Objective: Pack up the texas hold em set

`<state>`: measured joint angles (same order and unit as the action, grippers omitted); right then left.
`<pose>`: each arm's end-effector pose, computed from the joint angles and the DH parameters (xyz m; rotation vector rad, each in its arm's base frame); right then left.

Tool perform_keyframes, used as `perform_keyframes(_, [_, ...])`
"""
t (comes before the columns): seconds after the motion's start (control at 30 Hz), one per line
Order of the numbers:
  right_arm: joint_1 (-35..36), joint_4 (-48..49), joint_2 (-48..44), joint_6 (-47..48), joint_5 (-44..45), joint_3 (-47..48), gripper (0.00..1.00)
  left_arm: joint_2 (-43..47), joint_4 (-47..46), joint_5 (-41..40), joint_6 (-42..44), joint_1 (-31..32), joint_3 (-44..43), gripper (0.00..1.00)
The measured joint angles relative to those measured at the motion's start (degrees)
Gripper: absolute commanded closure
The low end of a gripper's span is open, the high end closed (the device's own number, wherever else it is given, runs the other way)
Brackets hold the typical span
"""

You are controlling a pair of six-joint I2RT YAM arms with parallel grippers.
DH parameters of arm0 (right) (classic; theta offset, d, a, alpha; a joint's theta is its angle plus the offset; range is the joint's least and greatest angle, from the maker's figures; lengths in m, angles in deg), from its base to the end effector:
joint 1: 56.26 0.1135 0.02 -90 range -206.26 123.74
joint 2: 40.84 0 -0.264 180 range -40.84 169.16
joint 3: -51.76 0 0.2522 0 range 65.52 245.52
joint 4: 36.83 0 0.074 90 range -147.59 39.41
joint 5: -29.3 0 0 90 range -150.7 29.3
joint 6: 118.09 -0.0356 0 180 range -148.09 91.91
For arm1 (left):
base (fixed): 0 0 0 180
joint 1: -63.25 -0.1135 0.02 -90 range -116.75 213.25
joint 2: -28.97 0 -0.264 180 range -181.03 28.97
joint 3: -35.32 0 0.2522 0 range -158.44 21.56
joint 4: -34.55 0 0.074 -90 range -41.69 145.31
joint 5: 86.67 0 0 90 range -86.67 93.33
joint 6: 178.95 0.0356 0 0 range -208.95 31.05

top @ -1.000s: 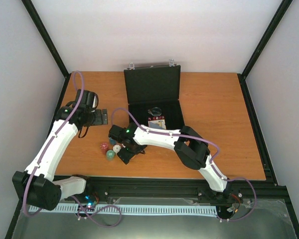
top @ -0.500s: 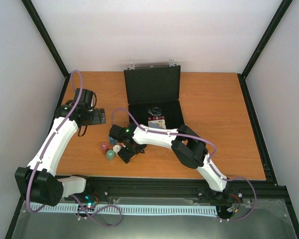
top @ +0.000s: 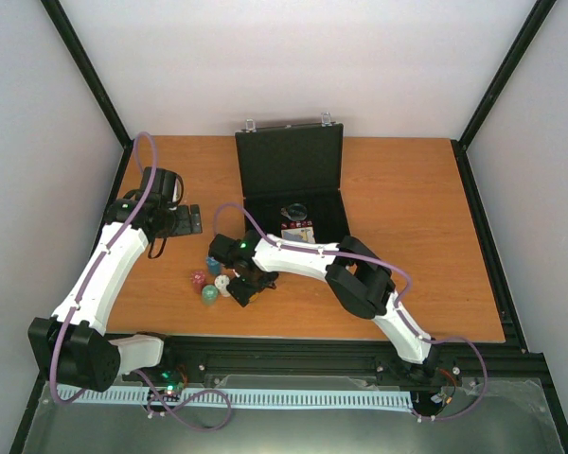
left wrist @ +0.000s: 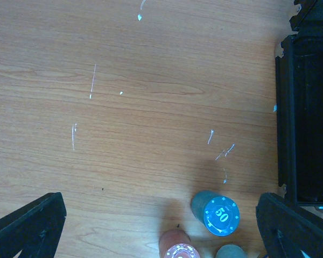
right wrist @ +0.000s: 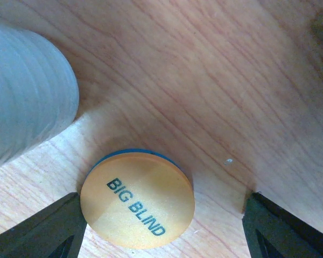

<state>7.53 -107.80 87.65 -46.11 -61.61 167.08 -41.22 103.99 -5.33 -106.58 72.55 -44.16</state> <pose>0.1943 0.3960 0.1537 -1.1959 2.8300 0.1214 0.2316 -0.0325 0.3079 -0.2412 2.5902 0.0301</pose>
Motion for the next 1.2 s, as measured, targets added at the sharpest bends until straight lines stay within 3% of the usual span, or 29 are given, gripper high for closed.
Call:
perform_keyframes(0.17, [0.1, -0.9, 0.5, 0.2, 0.0, 1.0, 0.2, 0.0, -0.4, 0.2, 0.0, 0.0, 0.1, 0.0])
perform_keyframes(0.4, [0.6, -2.2, 2.1, 0.6, 0.2, 3.7, 0.3, 0.0, -0.4, 0.4, 0.0, 0.0, 0.8, 0.0])
perform_keyframes(0.7, [0.7, -1.9, 2.2, 0.4, 0.6, 3.3, 0.51, 0.1, -0.5, 0.4, 0.0, 0.0, 1.4, 0.0])
perform_keyframes(1.2, [0.7, -2.9, 1.7, -0.4, 0.8, 3.4, 0.53, 0.1, -0.6, 0.6, 0.0, 0.0, 1.5, 0.0])
